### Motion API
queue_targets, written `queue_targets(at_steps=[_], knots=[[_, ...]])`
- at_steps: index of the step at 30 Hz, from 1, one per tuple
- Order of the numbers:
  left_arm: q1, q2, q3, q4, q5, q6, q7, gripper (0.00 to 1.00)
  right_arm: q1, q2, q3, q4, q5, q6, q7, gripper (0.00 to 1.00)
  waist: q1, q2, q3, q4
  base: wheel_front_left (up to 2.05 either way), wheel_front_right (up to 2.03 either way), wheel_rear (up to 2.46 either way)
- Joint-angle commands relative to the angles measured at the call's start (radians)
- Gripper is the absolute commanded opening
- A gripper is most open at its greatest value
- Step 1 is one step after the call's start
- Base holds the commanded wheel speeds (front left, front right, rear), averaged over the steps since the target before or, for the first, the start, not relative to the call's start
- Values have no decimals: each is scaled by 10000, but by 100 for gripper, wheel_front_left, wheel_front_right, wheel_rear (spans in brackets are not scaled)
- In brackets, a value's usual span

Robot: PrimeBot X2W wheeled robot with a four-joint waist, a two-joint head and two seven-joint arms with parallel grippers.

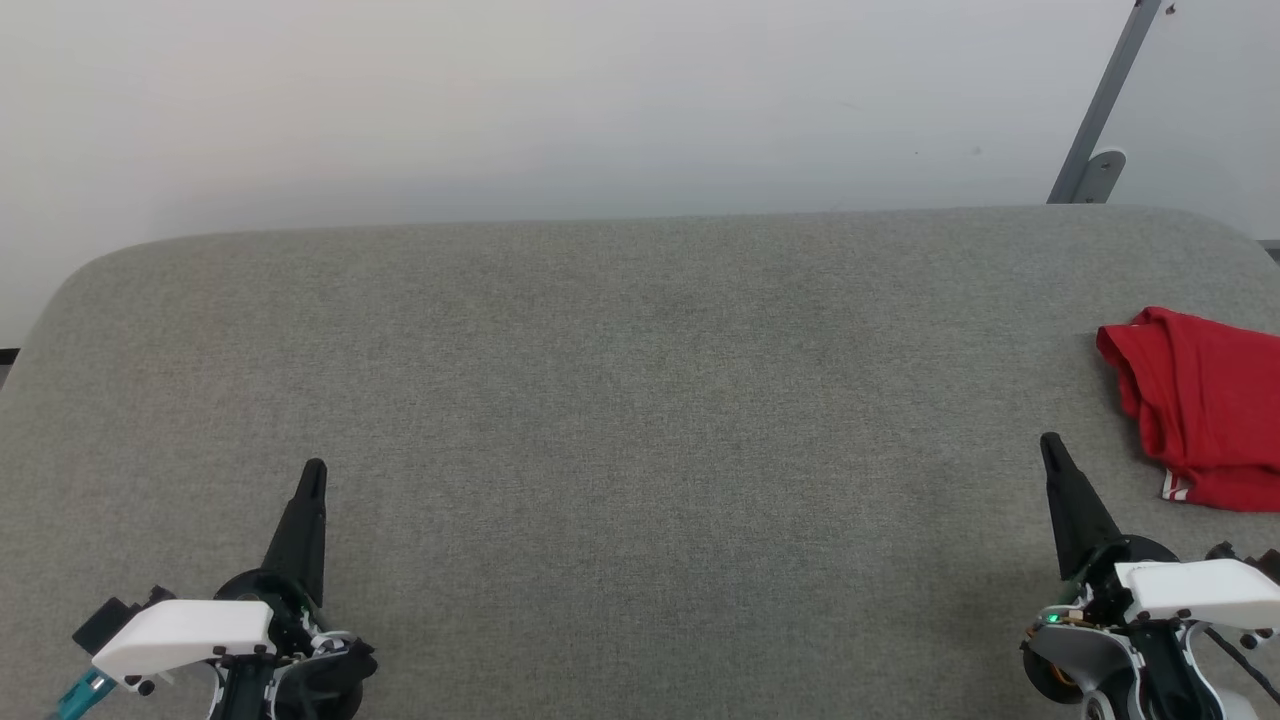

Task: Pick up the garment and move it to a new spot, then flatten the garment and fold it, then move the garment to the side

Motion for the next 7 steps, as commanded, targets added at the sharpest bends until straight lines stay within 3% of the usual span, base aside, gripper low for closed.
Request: queue_targets(at_steps=[1, 7], knots=[[-128, -16, 39, -3, 42, 4, 55, 0, -45, 14, -16, 20, 41, 0, 24, 0, 0, -1, 0, 0, 0, 0, 0], [-128, -18, 40, -3, 47, 4, 57, 0, -45, 14, -16, 20, 41, 0, 24, 0, 0, -1, 0, 0, 0, 0, 0]])
